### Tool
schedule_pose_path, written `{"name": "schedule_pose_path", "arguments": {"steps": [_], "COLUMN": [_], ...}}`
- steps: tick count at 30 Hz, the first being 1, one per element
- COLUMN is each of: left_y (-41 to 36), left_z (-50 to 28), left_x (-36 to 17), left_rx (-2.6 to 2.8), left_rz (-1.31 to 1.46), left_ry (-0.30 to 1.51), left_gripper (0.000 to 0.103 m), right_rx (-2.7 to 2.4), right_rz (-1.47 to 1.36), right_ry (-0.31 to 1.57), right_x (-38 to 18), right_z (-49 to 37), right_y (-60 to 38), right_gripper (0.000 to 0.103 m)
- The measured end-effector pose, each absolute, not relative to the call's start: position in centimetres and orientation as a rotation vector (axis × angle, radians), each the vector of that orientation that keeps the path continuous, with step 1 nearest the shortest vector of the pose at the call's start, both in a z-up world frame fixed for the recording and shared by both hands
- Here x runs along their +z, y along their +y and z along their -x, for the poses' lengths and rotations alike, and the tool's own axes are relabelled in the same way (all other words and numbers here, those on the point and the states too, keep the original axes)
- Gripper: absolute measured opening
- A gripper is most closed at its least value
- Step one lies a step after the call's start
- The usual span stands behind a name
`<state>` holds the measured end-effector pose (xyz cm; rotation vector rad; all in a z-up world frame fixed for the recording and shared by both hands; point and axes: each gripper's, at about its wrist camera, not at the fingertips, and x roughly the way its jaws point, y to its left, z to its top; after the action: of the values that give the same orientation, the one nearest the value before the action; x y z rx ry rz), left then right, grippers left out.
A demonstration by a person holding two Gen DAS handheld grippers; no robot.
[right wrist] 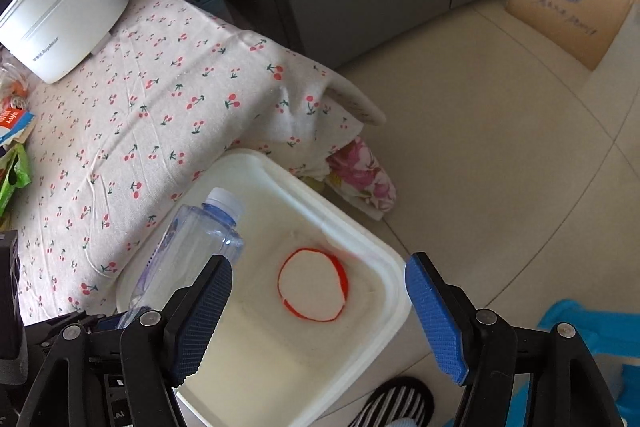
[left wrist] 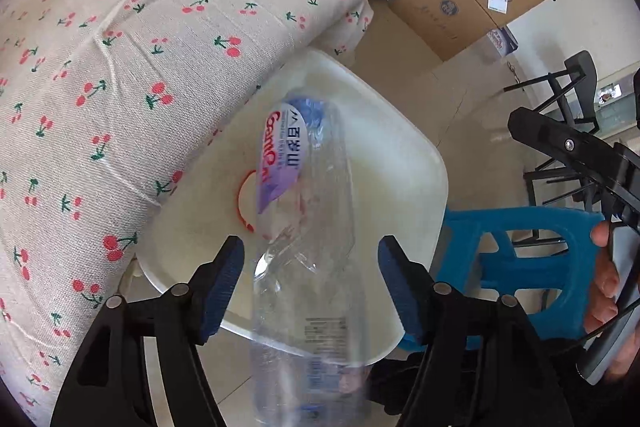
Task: Collect trash
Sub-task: 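Lower the clear bottle into the white bin and open the left gripper, then grasp the white paper box edge with the left gripper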
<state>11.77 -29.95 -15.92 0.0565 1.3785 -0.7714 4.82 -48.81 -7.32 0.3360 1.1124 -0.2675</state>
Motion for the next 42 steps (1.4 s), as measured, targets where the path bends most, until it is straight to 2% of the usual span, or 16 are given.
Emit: {"name": "schedule_pose_path", "arguments": {"steps": [2, 6, 8, 16, 23, 26, 29, 35, 42], "left_y": [-29.1, -26.3, -24.4, -12.6, -1.7, 2.9, 6.2, 10.7, 13.1], "left_z": [-11.9, -11.4, -11.0, -10.8, -10.6, -10.8, -11.1, -13.3, -15.4], "left_x": [-15.2, -12.9, -11.6, -7.8, -5.4, -5.5, -4.7, -6.7, -7.2], "left_rx": [-0.766, -0.743, -0.712, -0.508, -0.290, -0.213, -0.137, 0.011, 0.011], "left_rz": [-0.046, -0.063, -0.089, -0.094, -0.081, -0.035, -0.026, -0.011, 0.214], "left_ry": [1.360, 1.312, 1.273, 1.160, 0.971, 0.987, 0.927, 0.969, 0.952], "left_gripper": [0.083, 0.084, 0.092, 0.103, 0.103, 0.103, 0.103, 0.103, 0.099], "right_rx": [-0.283, -0.292, -0.285, -0.242, -0.140, -0.076, -0.024, 0.046, 0.111], "right_rz": [-0.333, -0.361, -0.362, -0.277, -0.178, -0.140, -0.113, -0.107, -0.067], "right_ry": [1.107, 1.092, 1.087, 1.057, 1.047, 1.049, 1.056, 1.060, 1.074], "right_x": [-7.1, -6.7, -6.4, -5.3, -4.7, -4.7, -4.9, -5.4, -6.3], "right_z": [-4.5, -4.4, -4.6, -6.4, -9.0, -10.0, -10.9, -12.4, -13.1], "right_y": [-49.0, -49.3, -48.9, -43.6, -35.6, -31.7, -28.0, -21.8, -17.3], "right_gripper": [0.078, 0.079, 0.079, 0.081, 0.086, 0.088, 0.089, 0.089, 0.089]}}
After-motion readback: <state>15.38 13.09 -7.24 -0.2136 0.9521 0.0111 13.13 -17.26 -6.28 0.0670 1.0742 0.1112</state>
